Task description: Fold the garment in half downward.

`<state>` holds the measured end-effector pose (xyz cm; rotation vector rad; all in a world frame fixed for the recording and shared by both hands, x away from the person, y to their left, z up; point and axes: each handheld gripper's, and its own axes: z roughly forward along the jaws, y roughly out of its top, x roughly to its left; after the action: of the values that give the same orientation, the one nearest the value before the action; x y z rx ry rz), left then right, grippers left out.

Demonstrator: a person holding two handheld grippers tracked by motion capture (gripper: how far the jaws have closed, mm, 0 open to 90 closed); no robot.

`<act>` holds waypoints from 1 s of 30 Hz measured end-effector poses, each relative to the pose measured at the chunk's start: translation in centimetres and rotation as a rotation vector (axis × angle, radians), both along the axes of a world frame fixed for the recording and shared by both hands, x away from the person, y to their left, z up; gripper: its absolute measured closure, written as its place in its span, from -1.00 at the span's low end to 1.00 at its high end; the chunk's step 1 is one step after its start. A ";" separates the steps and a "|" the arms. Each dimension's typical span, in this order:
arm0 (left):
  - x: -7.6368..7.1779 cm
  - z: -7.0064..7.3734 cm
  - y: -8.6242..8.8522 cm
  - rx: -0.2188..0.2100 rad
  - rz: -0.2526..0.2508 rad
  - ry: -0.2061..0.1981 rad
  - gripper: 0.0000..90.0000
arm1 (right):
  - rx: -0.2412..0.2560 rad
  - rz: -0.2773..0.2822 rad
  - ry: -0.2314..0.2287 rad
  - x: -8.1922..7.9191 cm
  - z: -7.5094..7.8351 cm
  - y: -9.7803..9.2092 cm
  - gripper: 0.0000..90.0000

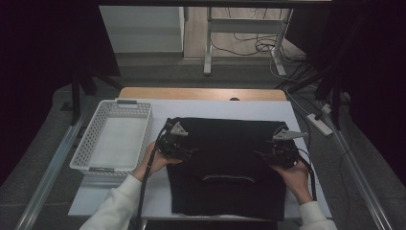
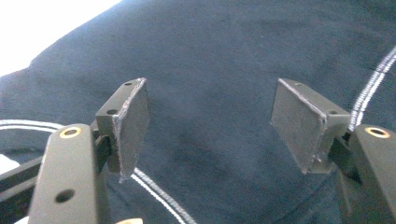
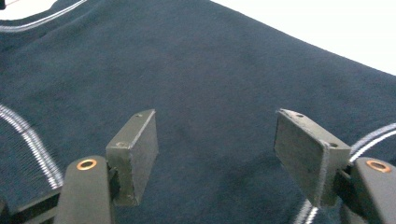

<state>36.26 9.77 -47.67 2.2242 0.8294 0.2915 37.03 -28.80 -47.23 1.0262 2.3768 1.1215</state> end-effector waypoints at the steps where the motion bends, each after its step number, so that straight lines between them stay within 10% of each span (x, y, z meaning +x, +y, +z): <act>1: 0.0 0.0 0.0 0.000 0.000 0.000 -0.35 | -0.002 0.005 -0.002 -0.2 0.0 0.1 -0.33; 30: -3.7 -2.0 -1.2 0.028 -0.108 0.062 -0.35 | -0.039 0.087 0.044 -5.2 -1.6 1.6 -0.33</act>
<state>32.52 8.59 -49.70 2.3050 0.7384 0.1835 31.88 -27.25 -48.85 0.9528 2.4898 1.0885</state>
